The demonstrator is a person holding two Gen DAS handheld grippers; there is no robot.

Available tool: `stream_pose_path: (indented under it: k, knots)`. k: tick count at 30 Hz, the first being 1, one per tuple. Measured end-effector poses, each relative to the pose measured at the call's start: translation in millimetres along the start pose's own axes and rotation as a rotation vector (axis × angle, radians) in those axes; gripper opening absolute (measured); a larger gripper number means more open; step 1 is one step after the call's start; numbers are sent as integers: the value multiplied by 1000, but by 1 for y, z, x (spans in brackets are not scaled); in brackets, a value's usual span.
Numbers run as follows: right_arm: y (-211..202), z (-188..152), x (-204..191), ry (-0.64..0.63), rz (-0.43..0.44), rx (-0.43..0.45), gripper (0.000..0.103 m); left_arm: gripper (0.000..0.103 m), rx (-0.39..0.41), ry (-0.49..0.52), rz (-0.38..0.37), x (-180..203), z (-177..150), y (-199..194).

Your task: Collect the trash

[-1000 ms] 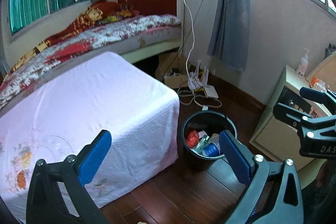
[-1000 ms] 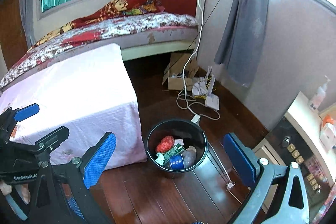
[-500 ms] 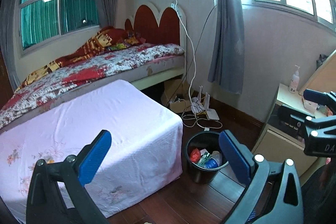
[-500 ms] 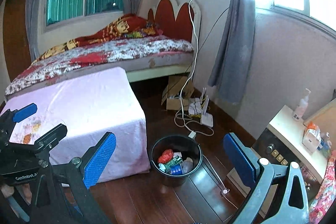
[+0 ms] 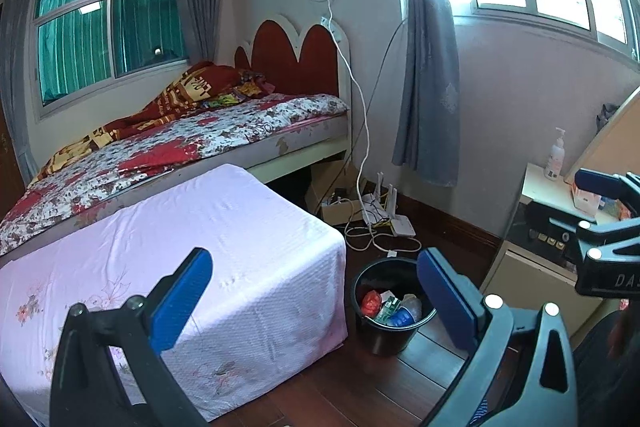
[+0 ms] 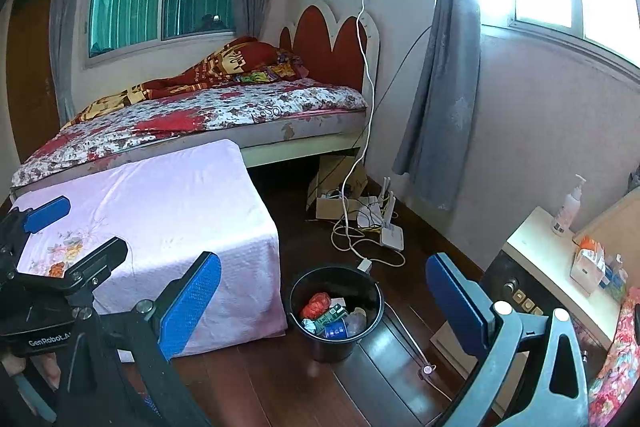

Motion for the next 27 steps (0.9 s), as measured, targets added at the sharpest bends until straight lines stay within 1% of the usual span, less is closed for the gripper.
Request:
stream_pose_path:
  k: [9, 27]
  knots:
    - [2, -4, 5, 11, -6, -6, 103, 102, 2, -3, 1, 3, 0, 0]
    - [4, -7, 3, 20, -4, -14, 103, 102, -2, 5, -8, 6, 3, 1]
Point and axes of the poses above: each gripper's, at about its wrist camera, not at the fingertips, and y roughly the way its jaws point, x to its right, z to its top, the point moved 8 cm from there along y, roughly the way its jaws point, and after that the axes turned 2 degrees about -z, right-handed, at the moved point
